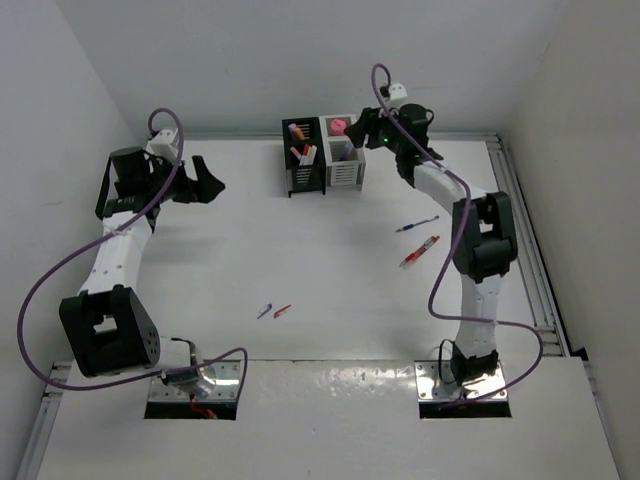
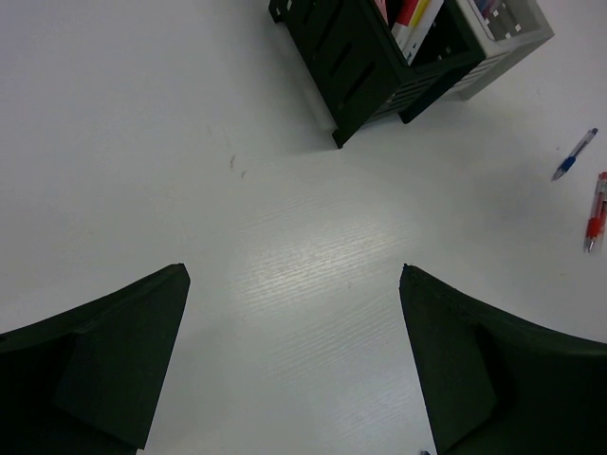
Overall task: Sort the stationery into containers
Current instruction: Place the pen in the storage box, then pick up the pen from the center of the board.
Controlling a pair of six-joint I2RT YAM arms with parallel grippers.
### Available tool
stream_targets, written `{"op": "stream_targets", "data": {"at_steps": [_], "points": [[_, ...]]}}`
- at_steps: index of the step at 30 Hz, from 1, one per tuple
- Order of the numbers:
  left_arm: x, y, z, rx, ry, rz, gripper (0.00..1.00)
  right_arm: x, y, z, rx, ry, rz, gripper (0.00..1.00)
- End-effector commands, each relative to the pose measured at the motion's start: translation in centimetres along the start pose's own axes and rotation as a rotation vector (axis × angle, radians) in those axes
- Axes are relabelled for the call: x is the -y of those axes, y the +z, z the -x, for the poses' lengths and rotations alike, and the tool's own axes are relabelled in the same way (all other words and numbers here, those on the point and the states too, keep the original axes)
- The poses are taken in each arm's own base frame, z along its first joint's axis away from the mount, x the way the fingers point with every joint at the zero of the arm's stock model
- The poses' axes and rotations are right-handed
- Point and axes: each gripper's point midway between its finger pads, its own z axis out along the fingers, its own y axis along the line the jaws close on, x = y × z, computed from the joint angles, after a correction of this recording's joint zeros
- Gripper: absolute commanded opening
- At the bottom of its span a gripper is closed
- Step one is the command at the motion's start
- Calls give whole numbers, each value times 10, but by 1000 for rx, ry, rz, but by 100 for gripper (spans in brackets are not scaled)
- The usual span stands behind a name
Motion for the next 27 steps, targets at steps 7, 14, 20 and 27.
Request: {"op": "stream_targets", "data": {"at_steps": [7, 14, 20, 27], "points": [[19, -12, 12, 37, 86, -44, 100, 42, -146, 28, -254, -23, -136, 27], [33, -16, -1, 7, 152, -117, 100, 48, -231, -64, -641, -132, 35, 41], [44, -10, -19, -55, 143, -184, 99, 42, -285, -116, -889, -366, 325, 20], [52, -5, -22, -81, 157, -222, 99, 48, -311, -161, -938, -806, 644, 25]]}}
